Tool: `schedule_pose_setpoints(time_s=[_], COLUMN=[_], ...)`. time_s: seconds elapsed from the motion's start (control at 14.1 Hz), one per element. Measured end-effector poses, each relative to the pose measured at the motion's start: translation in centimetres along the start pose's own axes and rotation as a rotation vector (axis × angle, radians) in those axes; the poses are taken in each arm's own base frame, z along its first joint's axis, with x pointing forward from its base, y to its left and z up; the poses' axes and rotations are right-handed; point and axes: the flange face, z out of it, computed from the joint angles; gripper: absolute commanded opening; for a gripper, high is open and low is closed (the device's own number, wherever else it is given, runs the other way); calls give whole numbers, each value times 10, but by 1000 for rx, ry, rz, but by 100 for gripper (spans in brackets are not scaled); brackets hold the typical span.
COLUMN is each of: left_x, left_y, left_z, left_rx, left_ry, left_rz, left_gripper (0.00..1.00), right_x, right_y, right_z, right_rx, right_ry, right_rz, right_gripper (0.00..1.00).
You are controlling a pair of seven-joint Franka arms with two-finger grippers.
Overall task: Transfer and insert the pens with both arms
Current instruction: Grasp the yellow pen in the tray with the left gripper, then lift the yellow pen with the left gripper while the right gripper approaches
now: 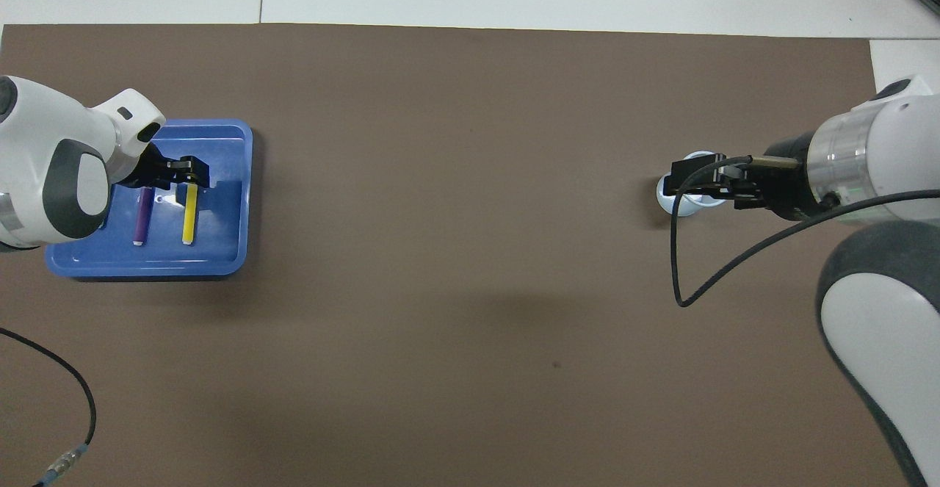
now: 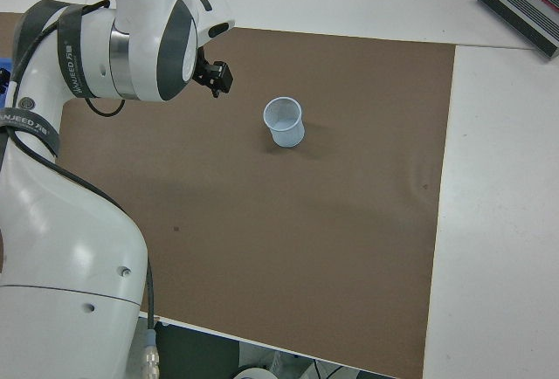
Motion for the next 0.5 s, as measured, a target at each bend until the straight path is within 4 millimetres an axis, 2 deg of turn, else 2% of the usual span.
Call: schedule_pose_setpoints(time_s=[0.07, 0.21, 0.43, 0.5], left_x=[-2, -3, -5, -5], left_y=[0, 0, 0, 0], left_z=[2, 5, 6, 6], left_rx=[0, 0, 0, 0], left_ry=[-5, -11, -14, -14], left_rz=[0, 0, 0, 0], left_gripper=[68, 53, 17, 2], right_x=[-1, -3, -1, -1], right_y=[-8, -17, -19, -19], right_z=[2, 6, 6, 7], right_rx=[29, 89, 136, 138], right_ry=[5, 2, 10, 10], right_rz=[30, 98, 164, 168], right_gripper=[100, 100, 100, 100])
